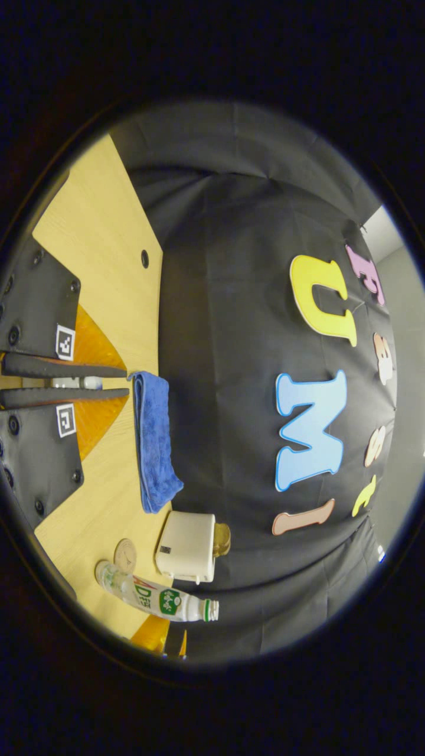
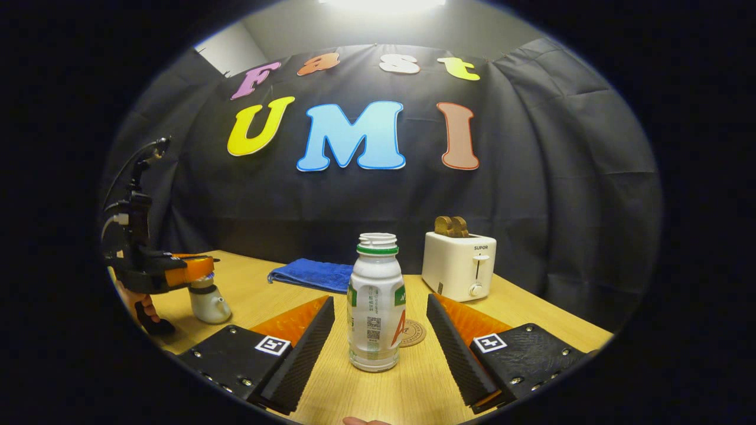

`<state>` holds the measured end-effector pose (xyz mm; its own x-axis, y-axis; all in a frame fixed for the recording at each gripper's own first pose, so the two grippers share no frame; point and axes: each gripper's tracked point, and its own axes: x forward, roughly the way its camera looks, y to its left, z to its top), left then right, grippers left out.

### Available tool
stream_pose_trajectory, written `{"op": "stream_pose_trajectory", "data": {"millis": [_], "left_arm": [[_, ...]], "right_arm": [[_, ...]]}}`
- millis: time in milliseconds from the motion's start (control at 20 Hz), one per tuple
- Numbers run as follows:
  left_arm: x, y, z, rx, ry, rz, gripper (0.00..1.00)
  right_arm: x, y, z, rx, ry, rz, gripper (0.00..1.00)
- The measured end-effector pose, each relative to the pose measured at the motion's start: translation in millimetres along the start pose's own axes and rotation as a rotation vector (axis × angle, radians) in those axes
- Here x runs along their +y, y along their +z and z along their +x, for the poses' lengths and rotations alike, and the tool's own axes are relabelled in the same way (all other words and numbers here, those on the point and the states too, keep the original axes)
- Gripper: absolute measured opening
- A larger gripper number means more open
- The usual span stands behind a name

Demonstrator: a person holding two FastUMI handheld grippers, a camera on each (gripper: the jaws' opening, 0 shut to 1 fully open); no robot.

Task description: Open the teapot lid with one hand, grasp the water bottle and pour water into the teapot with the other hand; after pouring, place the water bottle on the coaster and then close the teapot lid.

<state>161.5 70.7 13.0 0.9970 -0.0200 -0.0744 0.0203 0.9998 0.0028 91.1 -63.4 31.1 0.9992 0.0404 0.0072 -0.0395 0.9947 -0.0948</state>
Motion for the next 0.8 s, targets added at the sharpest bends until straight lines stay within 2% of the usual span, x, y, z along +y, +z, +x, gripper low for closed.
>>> {"op": "stream_pose_trajectory", "data": {"millis": [100,150,200,300,350,450,500,550,800], "left_arm": [[1.7,7.3,-2.8,-0.016,0.003,-0.001,0.17],[2.4,10.9,-5.2,-0.026,0.004,-0.002,0.13],[1.3,15.1,-6.1,-0.034,0.002,-0.004,0.17],[-0.7,19.4,-8.6,-0.042,-0.005,-0.001,0.13],[-1.1,21.1,-9.5,-0.045,-0.008,0.005,0.17],[-0.1,28.9,-13.4,-0.060,-0.009,0.013,0.17],[0.6,33.5,-15.4,-0.071,-0.010,0.013,0.13],[1.3,37.2,-17.3,-0.080,-0.010,0.012,0.17],[3.1,51.6,-28.2,-0.109,-0.015,0.009,0.17]], "right_arm": [[2.0,-7.4,9.0,0.024,0.011,-0.035,0.97],[3.8,-10.7,13.8,0.035,0.016,-0.037,0.97],[2.7,-15.9,17.7,0.051,0.011,-0.036,0.97],[0.6,-24.0,27.0,0.068,0.007,-0.037,0.97],[-1.0,-28.3,31.2,0.078,0.004,-0.043,0.97],[-1.8,-33.2,38.7,0.090,0.012,-0.027,0.97],[-2.3,-34.1,42.0,0.094,0.014,-0.014,0.98],[-4.1,-37.4,46.2,0.105,0.015,-0.006,0.97],[-5.5,-39.9,61.9,0.123,0.002,-0.002,0.97]]}}
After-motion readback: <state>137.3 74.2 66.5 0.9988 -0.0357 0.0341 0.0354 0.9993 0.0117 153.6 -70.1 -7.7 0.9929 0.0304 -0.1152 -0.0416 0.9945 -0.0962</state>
